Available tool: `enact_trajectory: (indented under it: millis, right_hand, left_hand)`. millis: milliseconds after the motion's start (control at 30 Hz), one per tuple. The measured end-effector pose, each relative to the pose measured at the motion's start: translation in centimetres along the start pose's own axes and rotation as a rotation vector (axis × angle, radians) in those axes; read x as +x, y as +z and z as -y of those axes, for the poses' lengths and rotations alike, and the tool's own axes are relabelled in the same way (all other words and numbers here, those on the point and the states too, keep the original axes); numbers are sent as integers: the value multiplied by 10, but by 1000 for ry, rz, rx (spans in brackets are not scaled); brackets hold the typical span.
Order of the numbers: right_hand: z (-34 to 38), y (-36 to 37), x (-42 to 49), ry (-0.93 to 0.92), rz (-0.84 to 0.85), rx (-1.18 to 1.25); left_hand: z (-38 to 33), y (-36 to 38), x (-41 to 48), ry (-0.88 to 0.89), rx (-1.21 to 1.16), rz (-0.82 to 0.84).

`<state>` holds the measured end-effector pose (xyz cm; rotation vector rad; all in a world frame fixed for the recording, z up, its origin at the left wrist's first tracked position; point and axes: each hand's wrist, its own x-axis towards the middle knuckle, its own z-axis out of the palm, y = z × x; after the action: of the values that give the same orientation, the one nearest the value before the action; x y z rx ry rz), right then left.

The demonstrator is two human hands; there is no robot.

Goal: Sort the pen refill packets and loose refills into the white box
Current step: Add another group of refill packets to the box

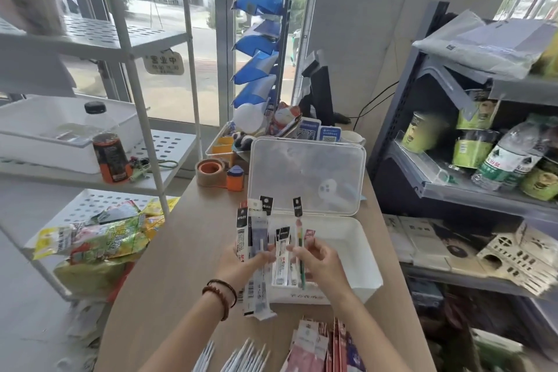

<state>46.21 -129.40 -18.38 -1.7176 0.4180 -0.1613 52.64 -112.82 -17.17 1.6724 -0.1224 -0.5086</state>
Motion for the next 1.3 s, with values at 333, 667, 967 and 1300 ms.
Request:
enact_trajectory:
  millis: [333,667,967,1300]
  right_hand:
    - [-12,-12,17,33,-147,-93]
    - [-19,3,31,38,-112,-158]
    - [-26,14,35,76,-25,-522]
    - [-22,14,36,119,40,-546]
  left_hand:
    - [0,1,18,49,-27,-50]
    - [3,8,40,74,12,-93]
    - [9,7,48,40,13,-88]
    - [9,9,47,74,89,-88]
